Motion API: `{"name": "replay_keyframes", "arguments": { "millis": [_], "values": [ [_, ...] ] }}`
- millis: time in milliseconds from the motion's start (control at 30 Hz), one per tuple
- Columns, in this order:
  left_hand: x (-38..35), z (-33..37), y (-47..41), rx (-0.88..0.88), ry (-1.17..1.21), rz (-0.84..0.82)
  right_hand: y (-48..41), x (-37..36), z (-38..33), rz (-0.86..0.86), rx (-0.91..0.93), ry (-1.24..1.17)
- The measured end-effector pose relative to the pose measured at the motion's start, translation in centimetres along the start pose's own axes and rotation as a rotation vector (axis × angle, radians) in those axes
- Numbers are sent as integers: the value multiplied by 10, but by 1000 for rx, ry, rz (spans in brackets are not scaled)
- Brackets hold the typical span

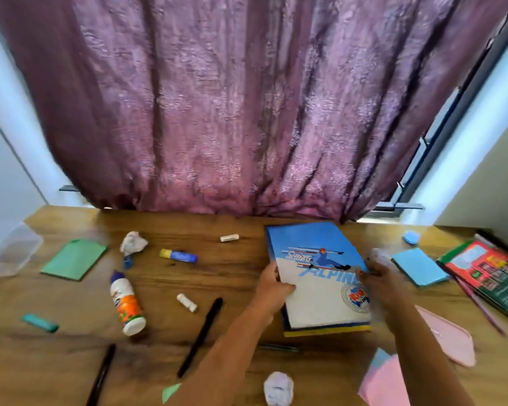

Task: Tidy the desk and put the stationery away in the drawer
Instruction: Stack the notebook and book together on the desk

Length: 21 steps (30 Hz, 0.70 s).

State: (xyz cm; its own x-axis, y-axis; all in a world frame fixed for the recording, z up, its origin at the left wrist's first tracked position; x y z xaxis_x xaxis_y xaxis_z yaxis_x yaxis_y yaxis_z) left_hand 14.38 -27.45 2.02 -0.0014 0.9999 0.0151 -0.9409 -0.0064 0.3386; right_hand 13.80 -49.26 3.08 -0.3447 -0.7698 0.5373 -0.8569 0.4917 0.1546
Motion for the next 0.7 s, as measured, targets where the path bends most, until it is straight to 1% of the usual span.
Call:
{"name": "replay_keyframes", "arguments": {
  "millis": [33,133,200,267,333,433,567,700],
  "values": [
    [-5,-10,-4,-2,-79,15,-20,-3,22,0,4,65],
    [-10,-28,-13,-58,-320,80,-58,-15,67,-78,12,199],
    [-13,-33,-15,-116,-498,127,-56,-15,60,-97,23,268],
    [-13,-36,-15,-165,-653,194,-38,-10,32,-120,58,384],
    [-12,-38,-14,-183,-686,244,-33,-12,22,-133,92,501],
    [-12,-40,-12,-169,-655,273,-34,-19,24,-130,90,558],
    [-11,-42,-10,-220,-665,260,-33,-25,22,-103,108,619],
    [0,-47,-13,-260,-658,231,-31,-32,20,-134,143,710]
  ]
}}
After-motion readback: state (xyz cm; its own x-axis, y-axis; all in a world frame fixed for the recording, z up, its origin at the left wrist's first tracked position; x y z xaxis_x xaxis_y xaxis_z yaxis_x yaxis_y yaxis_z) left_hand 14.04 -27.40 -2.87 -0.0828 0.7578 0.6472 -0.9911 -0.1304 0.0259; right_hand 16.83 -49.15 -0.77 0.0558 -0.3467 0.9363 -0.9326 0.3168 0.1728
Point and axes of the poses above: each hand's wrist, its own y-axis away from the middle knuckle, its own x-axis out of the back of the hand, z = x × y, the point moved 1 cm from there along -y, towards the middle knuckle, and after that the axes turned 7 degrees about z, right-handed, at the moved point
